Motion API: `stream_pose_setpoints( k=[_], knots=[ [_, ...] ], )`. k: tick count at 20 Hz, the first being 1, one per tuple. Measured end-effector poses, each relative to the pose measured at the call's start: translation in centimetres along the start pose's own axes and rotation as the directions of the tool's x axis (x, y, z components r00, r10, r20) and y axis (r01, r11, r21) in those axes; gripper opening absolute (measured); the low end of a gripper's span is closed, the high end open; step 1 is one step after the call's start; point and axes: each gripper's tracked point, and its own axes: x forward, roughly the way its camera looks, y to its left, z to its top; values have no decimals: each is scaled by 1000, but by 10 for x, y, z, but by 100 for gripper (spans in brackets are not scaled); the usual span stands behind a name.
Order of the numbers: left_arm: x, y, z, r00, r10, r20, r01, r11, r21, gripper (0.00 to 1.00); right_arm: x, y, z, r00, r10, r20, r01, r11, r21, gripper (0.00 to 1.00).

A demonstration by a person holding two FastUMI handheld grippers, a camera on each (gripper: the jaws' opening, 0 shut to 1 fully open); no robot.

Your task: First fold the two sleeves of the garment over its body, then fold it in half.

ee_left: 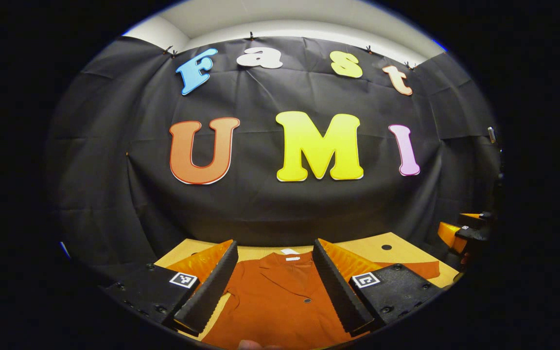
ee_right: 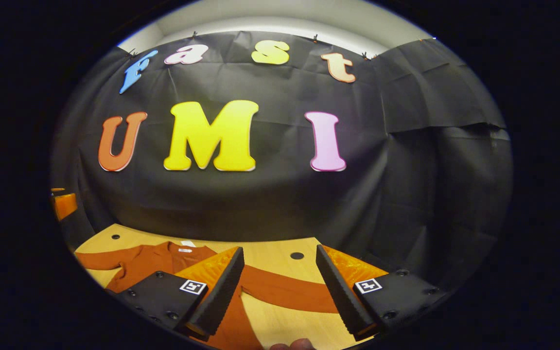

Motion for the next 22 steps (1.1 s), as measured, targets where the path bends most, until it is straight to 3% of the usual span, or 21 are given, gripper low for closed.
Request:
stream_pose_setpoints(
  k=[3,10,17,22],
  knots=[
    [1,-7,-9,999,4,-33,-4,1000,7,99,21,-58,-55,989,-74,-132,78,996,30,95],
    [7,-26,-19,996,22,-88,-19,999,36,99,62,-153,-172,909,-213,-357,245,968,47,95],
    [4,-39,-35,983,100,-155,-92,994,57,99,98,-181,-238,848,-216,-484,291,953,85,95],
    [2,-44,-38,976,137,-172,-130,990,51,99,108,-175,-263,816,-190,-546,275,958,77,95]
  ],
)
